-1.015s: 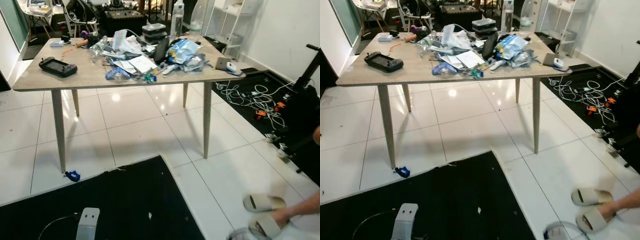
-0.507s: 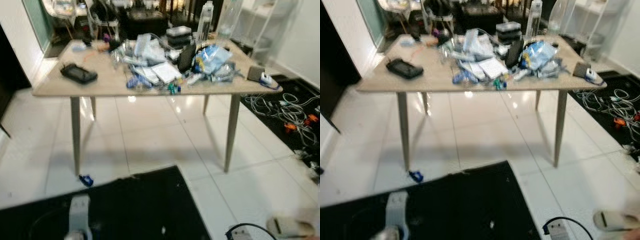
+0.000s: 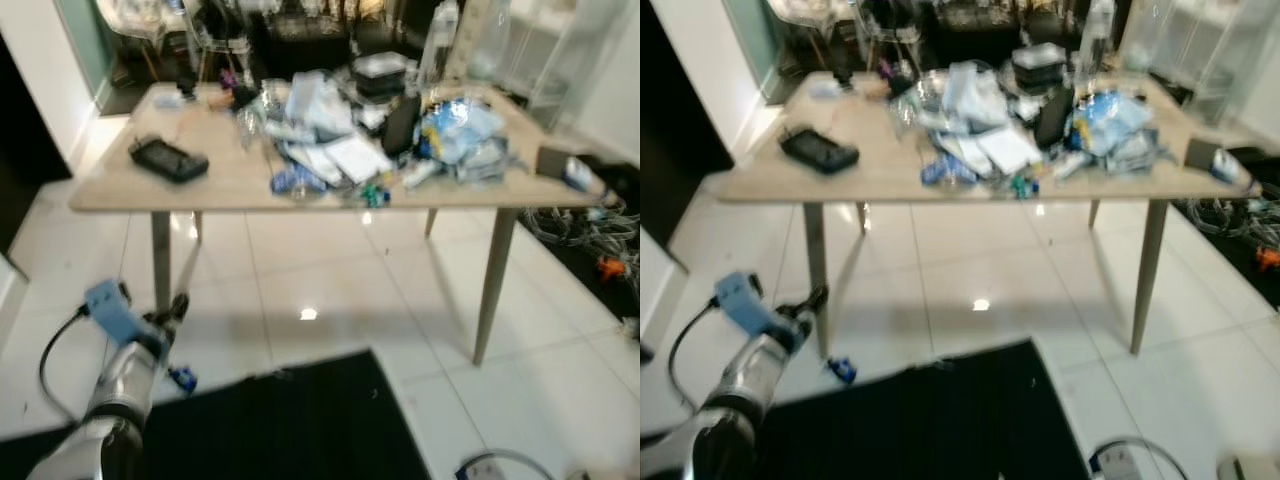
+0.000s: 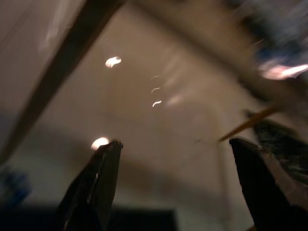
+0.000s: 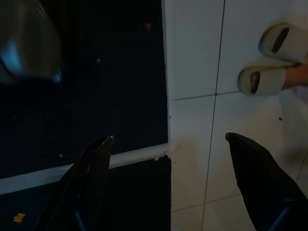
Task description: Picking trash to rubbish bin
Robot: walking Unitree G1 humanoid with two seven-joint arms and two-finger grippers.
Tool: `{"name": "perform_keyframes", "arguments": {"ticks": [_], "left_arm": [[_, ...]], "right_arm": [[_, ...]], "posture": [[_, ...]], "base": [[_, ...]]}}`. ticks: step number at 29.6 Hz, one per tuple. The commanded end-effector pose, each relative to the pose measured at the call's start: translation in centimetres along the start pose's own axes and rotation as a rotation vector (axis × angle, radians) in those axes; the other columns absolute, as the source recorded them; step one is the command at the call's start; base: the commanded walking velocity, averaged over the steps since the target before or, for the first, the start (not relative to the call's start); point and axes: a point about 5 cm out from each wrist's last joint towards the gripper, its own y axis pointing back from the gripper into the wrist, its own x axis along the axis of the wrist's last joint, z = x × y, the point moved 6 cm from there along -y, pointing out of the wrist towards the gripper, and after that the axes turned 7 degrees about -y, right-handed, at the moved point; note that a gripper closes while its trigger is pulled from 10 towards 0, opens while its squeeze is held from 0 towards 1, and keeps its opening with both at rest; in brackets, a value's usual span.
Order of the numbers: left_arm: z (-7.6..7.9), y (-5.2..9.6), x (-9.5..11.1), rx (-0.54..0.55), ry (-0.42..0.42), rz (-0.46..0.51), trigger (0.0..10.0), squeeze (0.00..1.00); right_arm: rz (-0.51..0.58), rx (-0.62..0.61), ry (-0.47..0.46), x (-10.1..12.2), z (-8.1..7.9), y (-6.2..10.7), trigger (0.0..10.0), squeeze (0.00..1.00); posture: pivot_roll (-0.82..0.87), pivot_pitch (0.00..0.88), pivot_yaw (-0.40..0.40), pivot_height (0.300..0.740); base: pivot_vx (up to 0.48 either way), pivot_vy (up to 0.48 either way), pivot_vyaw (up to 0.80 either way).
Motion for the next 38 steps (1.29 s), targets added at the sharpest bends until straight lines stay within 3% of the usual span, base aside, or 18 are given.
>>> {"name": "perform_keyframes", "arguments": {"ticks": [1, 2, 3, 5, 7, 9, 12, 15, 21, 25, 27, 31, 38], "left_arm": [[2.8, -1.0, 1.1, -0.119, 0.005, 0.048, 10.0, 0.0], [3.7, -1.3, 1.6, -0.155, 0.012, 0.068, 10.0, 0.0], [5.7, -1.7, 2.1, -0.223, 0.005, 0.096, 10.0, 0.0], [7.3, -2.0, 2.3, -0.276, 0.002, 0.112, 10.0, 0.0], [8.0, -2.0, 2.3, -0.298, -0.005, 0.115, 10.0, 0.0], [10.2, -2.2, 2.0, -0.366, -0.004, 0.122, 10.0, 0.0], [11.0, -2.1, 1.8, -0.392, -0.019, 0.12, 10.0, 0.0], [13.1, -1.9, 0.9, -0.466, -0.004, 0.099, 10.0, 0.0], [15.6, -1.2, -1.1, -0.548, -0.068, 0.051, 10.0, 0.0], [16.3, -1.0, -1.7, -0.561, -0.105, 0.039, 10.0, 0.0], [17.2, -0.8, -2.2, -0.588, -0.215, 0.039, 10.0, 0.0], [18.2, -1.0, -1.2, -0.593, -0.295, 0.079, 10.0, 0.0], [18.3, -1.3, -0.4, -0.583, -0.413, 0.107, 10.0, 0.0]], "right_arm": [[-0.007, -0.008, 0.013, -0.1, 0.4, 0.0, 10.0, 0.0], [-0.008, -0.008, 0.014, -0.1, 0.4, 0.0, 10.0, 0.0], [-0.011, -0.001, 0.01, -0.1, 0.3, 0.0, 10.0, 0.0], [-0.012, 0.0, 0.01, -0.1, 0.3, 0.0, 10.0, 0.0], [-0.011, -0.001, 0.011, -0.1, 0.3, 0.0, 10.0, 0.0], [-0.003, -0.012, -0.001, 0.0, 0.5, 0.0, 10.0, 0.0], [-0.003, -0.012, 0.0, 0.1, 0.5, 0.0, 10.0, 0.0], [-0.005, -0.015, 0.007, 0.0, 0.6, 0.0, 10.0, 0.0], [-0.005, -0.013, 0.01, 0.0, 0.6, 0.0, 10.0, 0.0], [-0.004, -0.015, 0.015, -0.1, 0.6, 0.0, 10.0, 0.0], [-0.003, -0.015, 0.019, -0.1, 0.6, 0.0, 10.0, 0.0], [-0.004, -0.015, 0.02, -0.1, 0.6, 0.0, 10.0, 0.0], [-0.006, -0.016, 0.025, -0.1, 0.7, 0.0, 10.0, 0.0]], "posture": [[-0.05, 0.067, 0.055, 0.74], [-0.05, 0.067, 0.055, 0.74], [-0.05, 0.067, 0.055, 0.74], [-0.06, 0.072, 0.058, 0.74], [-0.06, 0.072, 0.058, 0.74], [-0.06, 0.075, 0.057, 0.74], [-0.06, 0.075, 0.057, 0.74], [-0.06, 0.072, 0.059, 0.74], [-0.07, 0.068, 0.064, 0.74], [-0.07, 0.064, 0.064, 0.74], [-0.08, 0.066, 0.064, 0.74], [-0.08, 0.066, 0.064, 0.74], [-0.08, 0.066, 0.064, 0.74]], "base": [[0.349, 0.0, 0.0], [0.349, 0.0, 0.0], [0.341, 0.0, -0.77], [0.345, 0.0, -0.77], [0.345, 0.0, -0.77], [0.349, 0.0, -0.39], [0.349, 0.0, 0.0], [0.352, 0.0, 0.0], [0.354, 0.0, 0.0], [0.366, 0.0, 0.0], [0.366, 0.0, 0.0], [0.366, 0.0, 0.0], [0.368, 0.0, 0.0]]}}
